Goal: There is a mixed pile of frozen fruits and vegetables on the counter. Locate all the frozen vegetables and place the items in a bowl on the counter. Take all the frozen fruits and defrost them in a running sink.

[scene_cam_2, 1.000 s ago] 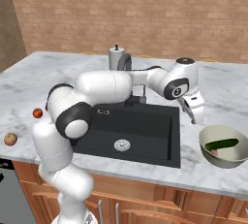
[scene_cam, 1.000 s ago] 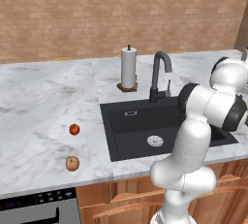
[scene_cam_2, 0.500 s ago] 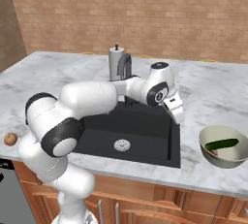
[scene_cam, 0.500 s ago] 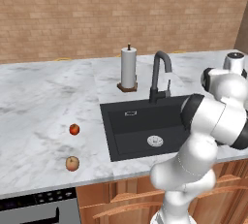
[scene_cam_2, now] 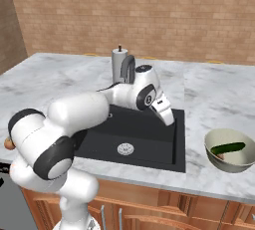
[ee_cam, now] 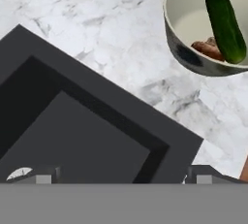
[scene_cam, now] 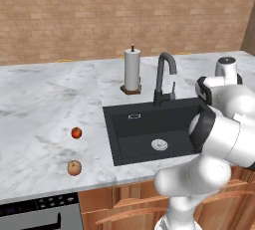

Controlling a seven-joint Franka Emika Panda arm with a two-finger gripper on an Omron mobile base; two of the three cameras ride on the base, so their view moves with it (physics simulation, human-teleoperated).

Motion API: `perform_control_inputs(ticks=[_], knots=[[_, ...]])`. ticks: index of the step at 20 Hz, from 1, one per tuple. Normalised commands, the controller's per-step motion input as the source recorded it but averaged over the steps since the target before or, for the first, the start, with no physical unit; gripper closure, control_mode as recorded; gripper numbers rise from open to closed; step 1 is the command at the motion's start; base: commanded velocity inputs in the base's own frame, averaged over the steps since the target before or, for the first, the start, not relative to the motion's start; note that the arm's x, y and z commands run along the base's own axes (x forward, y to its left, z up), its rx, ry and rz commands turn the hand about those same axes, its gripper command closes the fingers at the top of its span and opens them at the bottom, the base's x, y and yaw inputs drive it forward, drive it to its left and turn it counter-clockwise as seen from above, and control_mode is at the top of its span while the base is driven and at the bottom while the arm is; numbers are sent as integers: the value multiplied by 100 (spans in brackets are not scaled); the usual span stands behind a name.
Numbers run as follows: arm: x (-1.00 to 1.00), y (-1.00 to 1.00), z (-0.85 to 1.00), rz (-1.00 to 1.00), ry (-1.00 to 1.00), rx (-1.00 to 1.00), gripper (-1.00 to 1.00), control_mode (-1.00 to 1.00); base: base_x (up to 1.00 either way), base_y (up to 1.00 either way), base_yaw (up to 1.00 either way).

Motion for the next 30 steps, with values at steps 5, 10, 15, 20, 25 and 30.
perform_control_inputs(ticks=[5,10,15,20,25,30], knots=[[-1,24,0,21,4,1,-100,-100,0,0,0],[-1,18,0,23,0,0,-100,-100,0,0,0],[-1,26,1,21,5,0,-100,-100,0,0,0],[5,31,1,6,9,0,-100,-100,0,0,0],[4,42,-12,2,1,1,-100,-100,0,0,0],[0,57,-18,5,2,0,-100,-100,0,0,0]])
